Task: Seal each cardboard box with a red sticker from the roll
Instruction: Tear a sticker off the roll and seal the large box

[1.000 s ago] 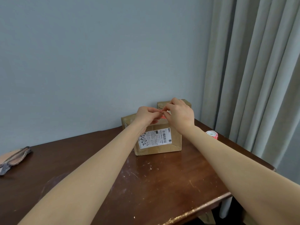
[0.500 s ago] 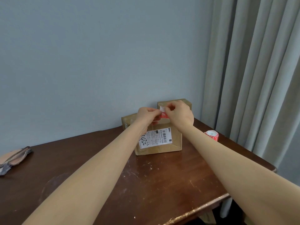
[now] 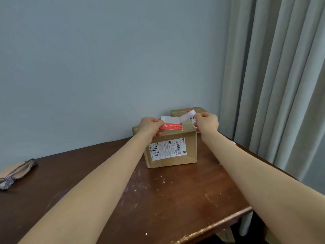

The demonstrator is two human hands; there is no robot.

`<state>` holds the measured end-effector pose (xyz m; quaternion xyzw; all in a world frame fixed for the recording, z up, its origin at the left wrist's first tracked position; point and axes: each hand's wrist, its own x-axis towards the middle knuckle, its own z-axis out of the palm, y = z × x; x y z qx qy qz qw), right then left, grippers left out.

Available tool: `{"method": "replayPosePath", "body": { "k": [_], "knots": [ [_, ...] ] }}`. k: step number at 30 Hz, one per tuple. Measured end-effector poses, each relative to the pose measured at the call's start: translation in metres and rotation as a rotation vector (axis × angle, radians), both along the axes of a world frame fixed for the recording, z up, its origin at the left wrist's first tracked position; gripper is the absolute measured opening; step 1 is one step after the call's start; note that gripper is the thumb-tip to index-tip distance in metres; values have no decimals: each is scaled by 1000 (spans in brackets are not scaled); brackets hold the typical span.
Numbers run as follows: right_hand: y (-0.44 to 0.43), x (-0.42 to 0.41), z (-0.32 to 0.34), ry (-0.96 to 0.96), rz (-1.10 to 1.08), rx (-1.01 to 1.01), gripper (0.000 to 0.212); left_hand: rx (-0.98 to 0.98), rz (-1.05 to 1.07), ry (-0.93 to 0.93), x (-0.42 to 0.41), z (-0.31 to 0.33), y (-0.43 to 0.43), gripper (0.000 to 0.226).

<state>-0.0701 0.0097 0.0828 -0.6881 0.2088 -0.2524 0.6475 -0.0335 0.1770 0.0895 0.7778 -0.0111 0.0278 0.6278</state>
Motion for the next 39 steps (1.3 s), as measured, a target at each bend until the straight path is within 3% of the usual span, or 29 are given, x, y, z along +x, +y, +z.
{"method": "replayPosePath", "body": {
  "k": [4, 9, 13, 19, 23, 27, 29, 33, 36, 39],
  "knots": [
    [-1, -9, 4, -43, -37, 171, 10, 69, 14, -1, -6, 0, 6, 3],
    [-6, -20, 10, -82, -143, 290, 13, 229, -68, 76, -20, -7, 13, 9],
    [-5, -27, 7, -54, -165, 165, 16, 289, -251, 235, -40, -21, 9, 20],
    [1, -36, -2, -11, -78, 42, 12, 408, -331, 379, -56, -53, -4, 19],
    [1, -39, 0, -5, -38, -22, 27, 508, -363, 417, -60, -59, -8, 21],
    [2, -42, 3, -10, -16, -68, 26, 663, -386, 365, -63, -48, -7, 30],
    [4, -42, 3, -17, -7, -112, 24, 620, -363, 256, -62, -34, -7, 24],
    [11, -41, 9, -45, -11, -282, 10, 249, -216, -21, -55, 11, -12, 9],
    [18, -39, 14, -79, -57, -429, 8, 22, -127, -87, -54, 39, -19, 6],
    [21, -34, 18, -126, -88, -548, 10, 1, -112, -65, -54, 53, -23, 15]
  ]
}}
